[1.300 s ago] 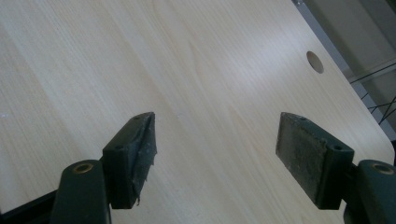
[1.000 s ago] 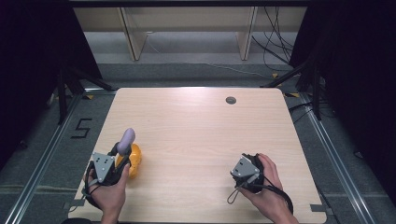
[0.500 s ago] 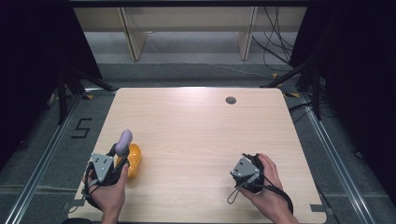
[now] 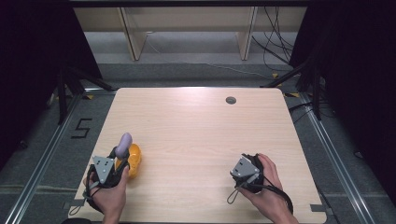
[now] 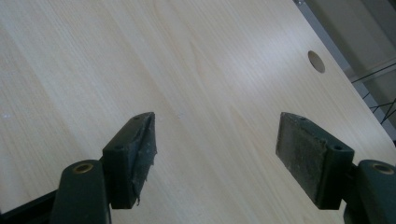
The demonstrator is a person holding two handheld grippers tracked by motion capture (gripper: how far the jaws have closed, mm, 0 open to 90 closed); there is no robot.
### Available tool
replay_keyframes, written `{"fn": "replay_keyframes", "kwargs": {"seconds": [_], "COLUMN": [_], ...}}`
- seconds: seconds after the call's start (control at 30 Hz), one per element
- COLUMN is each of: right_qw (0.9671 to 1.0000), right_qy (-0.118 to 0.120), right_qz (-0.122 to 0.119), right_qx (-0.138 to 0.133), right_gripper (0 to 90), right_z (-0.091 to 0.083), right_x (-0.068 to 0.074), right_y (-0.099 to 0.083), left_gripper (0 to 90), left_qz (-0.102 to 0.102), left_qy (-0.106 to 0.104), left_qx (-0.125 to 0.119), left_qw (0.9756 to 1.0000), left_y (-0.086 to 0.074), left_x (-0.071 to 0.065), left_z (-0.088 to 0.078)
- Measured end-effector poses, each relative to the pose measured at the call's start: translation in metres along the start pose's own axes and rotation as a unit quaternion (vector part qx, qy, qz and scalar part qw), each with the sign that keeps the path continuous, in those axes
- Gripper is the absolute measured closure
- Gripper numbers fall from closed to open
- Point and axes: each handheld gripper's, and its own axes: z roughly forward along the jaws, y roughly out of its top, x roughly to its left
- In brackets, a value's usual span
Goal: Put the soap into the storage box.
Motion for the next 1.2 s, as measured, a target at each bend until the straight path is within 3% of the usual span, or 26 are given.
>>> {"fn": "replay_keyframes", "kwargs": {"seconds": [0.57,1.2], "right_qw": [1.0,1.0], "right_qy": [0.002,0.006], "right_qz": [0.001,-0.001], "right_qx": [0.001,0.001], "right_gripper": [29.5,29.0], "right_z": [0.0,0.001], "right_x": [-0.001,0.0], "right_y": [0.0,0.0], "left_gripper": [58.7,58.4], "left_qz": [0.004,0.015], "left_qy": [-0.009,-0.027], "left_qx": [0.037,0.08], "left_qw": [0.9993,0.9963], "left_y": [-0.007,-0.015], "left_x": [-0.001,0.0], "left_z": [0.006,0.013]}}
